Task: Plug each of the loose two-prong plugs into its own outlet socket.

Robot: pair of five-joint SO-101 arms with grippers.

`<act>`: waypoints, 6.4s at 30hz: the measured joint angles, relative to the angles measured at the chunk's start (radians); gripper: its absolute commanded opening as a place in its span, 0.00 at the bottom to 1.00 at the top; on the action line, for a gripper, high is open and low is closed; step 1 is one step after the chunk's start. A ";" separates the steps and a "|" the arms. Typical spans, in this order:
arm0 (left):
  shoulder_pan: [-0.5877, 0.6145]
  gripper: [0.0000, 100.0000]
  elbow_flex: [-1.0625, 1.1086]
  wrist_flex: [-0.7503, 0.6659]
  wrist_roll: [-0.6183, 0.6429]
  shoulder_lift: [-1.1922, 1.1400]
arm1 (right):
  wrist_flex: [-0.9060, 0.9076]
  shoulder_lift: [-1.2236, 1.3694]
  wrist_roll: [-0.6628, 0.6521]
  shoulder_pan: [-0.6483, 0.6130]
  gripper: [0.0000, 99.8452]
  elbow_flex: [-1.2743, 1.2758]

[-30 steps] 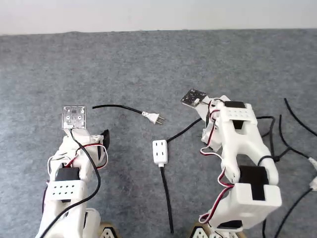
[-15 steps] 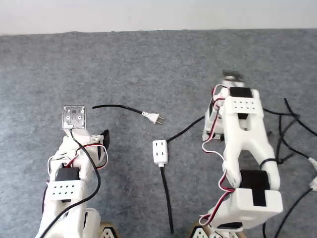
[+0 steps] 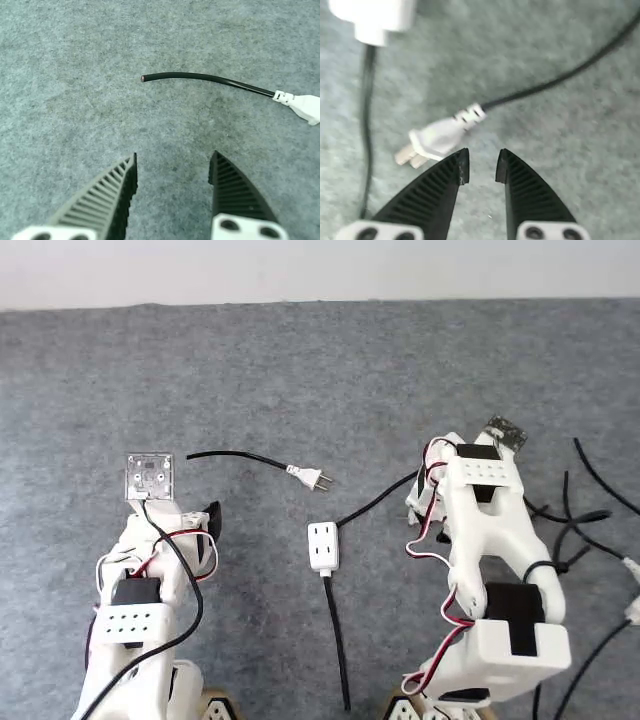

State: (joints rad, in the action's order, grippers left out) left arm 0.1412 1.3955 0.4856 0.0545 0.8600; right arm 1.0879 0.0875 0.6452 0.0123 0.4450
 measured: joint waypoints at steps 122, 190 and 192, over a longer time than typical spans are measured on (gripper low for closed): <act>0.000 0.23 0.000 -0.003 0.000 0.000 | 0.304 -0.080 -1.211 -0.155 0.01 -0.005; 0.000 0.23 0.000 -0.003 0.000 0.000 | 0.031 -0.104 -1.660 0.114 0.01 0.110; 0.000 0.23 0.000 -0.003 0.000 0.000 | 0.083 -0.158 -1.660 0.083 0.01 0.115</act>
State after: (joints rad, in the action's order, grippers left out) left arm 0.1412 1.3955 0.4826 0.0545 0.8600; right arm 1.1707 -0.0706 -1.0150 0.0951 0.5600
